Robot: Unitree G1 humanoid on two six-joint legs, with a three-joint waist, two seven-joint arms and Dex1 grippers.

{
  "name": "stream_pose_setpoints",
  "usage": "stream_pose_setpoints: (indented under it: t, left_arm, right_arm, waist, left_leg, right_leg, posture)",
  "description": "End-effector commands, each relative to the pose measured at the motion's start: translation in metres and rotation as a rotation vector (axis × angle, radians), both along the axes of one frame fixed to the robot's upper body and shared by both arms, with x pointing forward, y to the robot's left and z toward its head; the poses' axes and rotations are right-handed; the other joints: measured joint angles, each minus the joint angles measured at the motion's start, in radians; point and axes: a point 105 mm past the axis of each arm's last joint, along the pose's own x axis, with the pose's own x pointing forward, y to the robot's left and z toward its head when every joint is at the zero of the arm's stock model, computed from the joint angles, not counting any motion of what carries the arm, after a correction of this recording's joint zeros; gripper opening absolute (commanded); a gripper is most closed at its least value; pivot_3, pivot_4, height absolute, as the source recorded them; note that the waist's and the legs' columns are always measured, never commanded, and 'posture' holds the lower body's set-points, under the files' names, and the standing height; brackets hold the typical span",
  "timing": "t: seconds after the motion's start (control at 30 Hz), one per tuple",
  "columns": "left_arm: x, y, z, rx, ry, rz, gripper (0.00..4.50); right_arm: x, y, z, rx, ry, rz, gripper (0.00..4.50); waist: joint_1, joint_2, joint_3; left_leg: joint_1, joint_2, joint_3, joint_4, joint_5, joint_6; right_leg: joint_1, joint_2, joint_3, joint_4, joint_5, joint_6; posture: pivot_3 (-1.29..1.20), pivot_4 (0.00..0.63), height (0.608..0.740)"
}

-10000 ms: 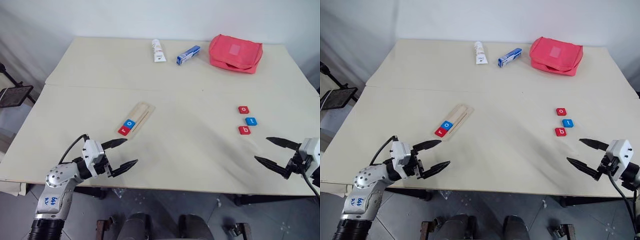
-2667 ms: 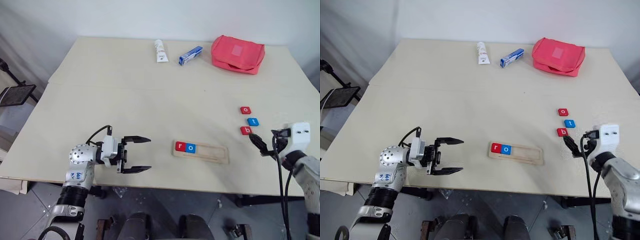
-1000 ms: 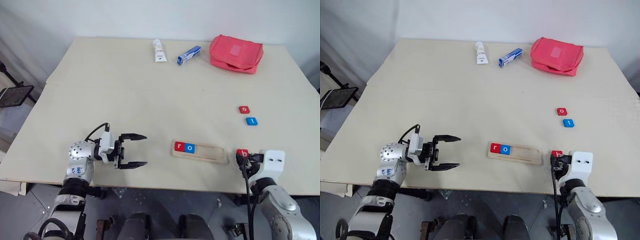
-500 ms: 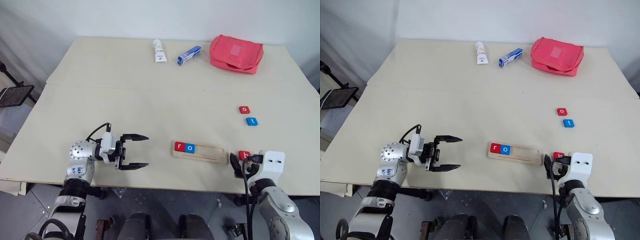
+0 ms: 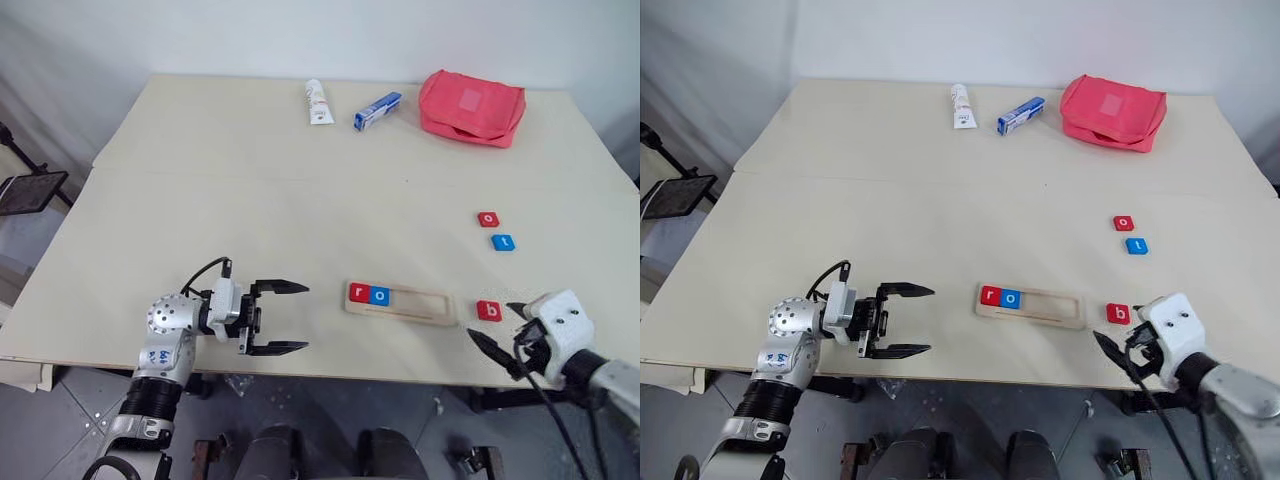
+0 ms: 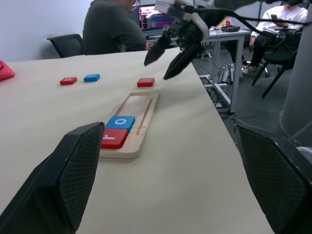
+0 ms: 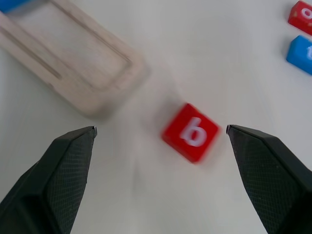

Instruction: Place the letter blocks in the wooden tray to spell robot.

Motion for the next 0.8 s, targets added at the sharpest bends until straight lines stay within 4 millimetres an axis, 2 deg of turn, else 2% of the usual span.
stream_pose_setpoints:
  t: [0.03, 0.13, 0.37, 0.67, 0.7, 0.73, 0.8]
  left_arm:
    - [-0.005, -0.004, 0.004, -0.021, -0.025, -0.011, 4.5]
    - [-0.008, -0.006, 0.002, -0.026, -0.026, -0.005, 4.5]
    - [-0.012, -0.004, 0.001, -0.027, -0.031, 0.019, 4.5]
    - [-0.019, -0.001, -0.001, -0.027, -0.03, 0.059, 4.5]
    - [-0.019, -0.001, -0.001, -0.028, -0.03, 0.06, 4.5]
    - [-0.019, -0.002, -0.001, -0.028, -0.03, 0.061, 4.5]
    - [-0.018, -0.002, -0.001, -0.029, -0.03, 0.061, 4.5]
  right_arm:
    - [0.006, -0.008, 0.011, -0.056, 0.017, 0.107, 4.47]
    - [0.023, -0.019, 0.011, -0.133, 0.092, 0.223, 4.47]
    - [0.039, -0.026, 0.0, -0.198, 0.184, 0.341, 4.47]
    - [0.041, -0.022, -0.013, -0.243, 0.253, 0.443, 4.47]
    - [0.041, -0.022, -0.013, -0.241, 0.25, 0.443, 4.09]
    - [0.042, -0.021, -0.013, -0.239, 0.248, 0.442, 3.95]
    - [0.041, -0.021, -0.013, -0.241, 0.248, 0.442, 3.34]
  waist:
    - [0.0, 0.0, 0.0]
    - [-0.002, 0.0, 0.0]
    - [0.002, -0.001, 0.0]
    - [0.002, -0.001, 0.0]
    - [0.003, -0.001, 0.0]
    - [0.003, -0.001, 0.0]
    - [0.002, -0.001, 0.0]
  left_leg:
    - [0.0, 0.0, 0.0, 0.0, 0.0, 0.0]
    - [0.0, 0.0, 0.0, 0.001, 0.0, 0.0]
    - [-0.001, 0.0, -0.001, 0.001, 0.0, 0.0]
    - [-0.001, 0.0, -0.001, 0.001, 0.0, 0.0]
    - [-0.001, 0.001, -0.002, 0.001, 0.0, 0.0]
    - [-0.001, 0.001, -0.002, 0.001, 0.0, 0.0]
    - [-0.001, 0.001, -0.002, 0.001, 0.0, 0.0]
  right_leg:
    - [0.0, 0.0, 0.0, 0.0, 0.0, 0.0]
    - [0.001, 0.0, -0.001, 0.0, 0.0, 0.0]
    - [0.001, -0.001, -0.003, -0.001, 0.0, 0.0]
    - [0.001, -0.001, -0.004, -0.001, 0.0, 0.0]
    - [0.001, -0.001, -0.005, -0.001, 0.0, 0.0]
    - [0.001, -0.001, -0.005, -0.001, 0.0, 0.0]
    - [0.001, -0.001, -0.005, -0.001, 0.0, 0.0]
  posture:
    - [0.0, 0.15, 0.74]
    - [0.0, 0.15, 0.74]
    - [0.0, 0.15, 0.74]
    - [0.0, 0.15, 0.74]
    - [0.0, 0.15, 0.74]
    - [0.0, 0.15, 0.74]
    - [0.0, 0.15, 0.74]
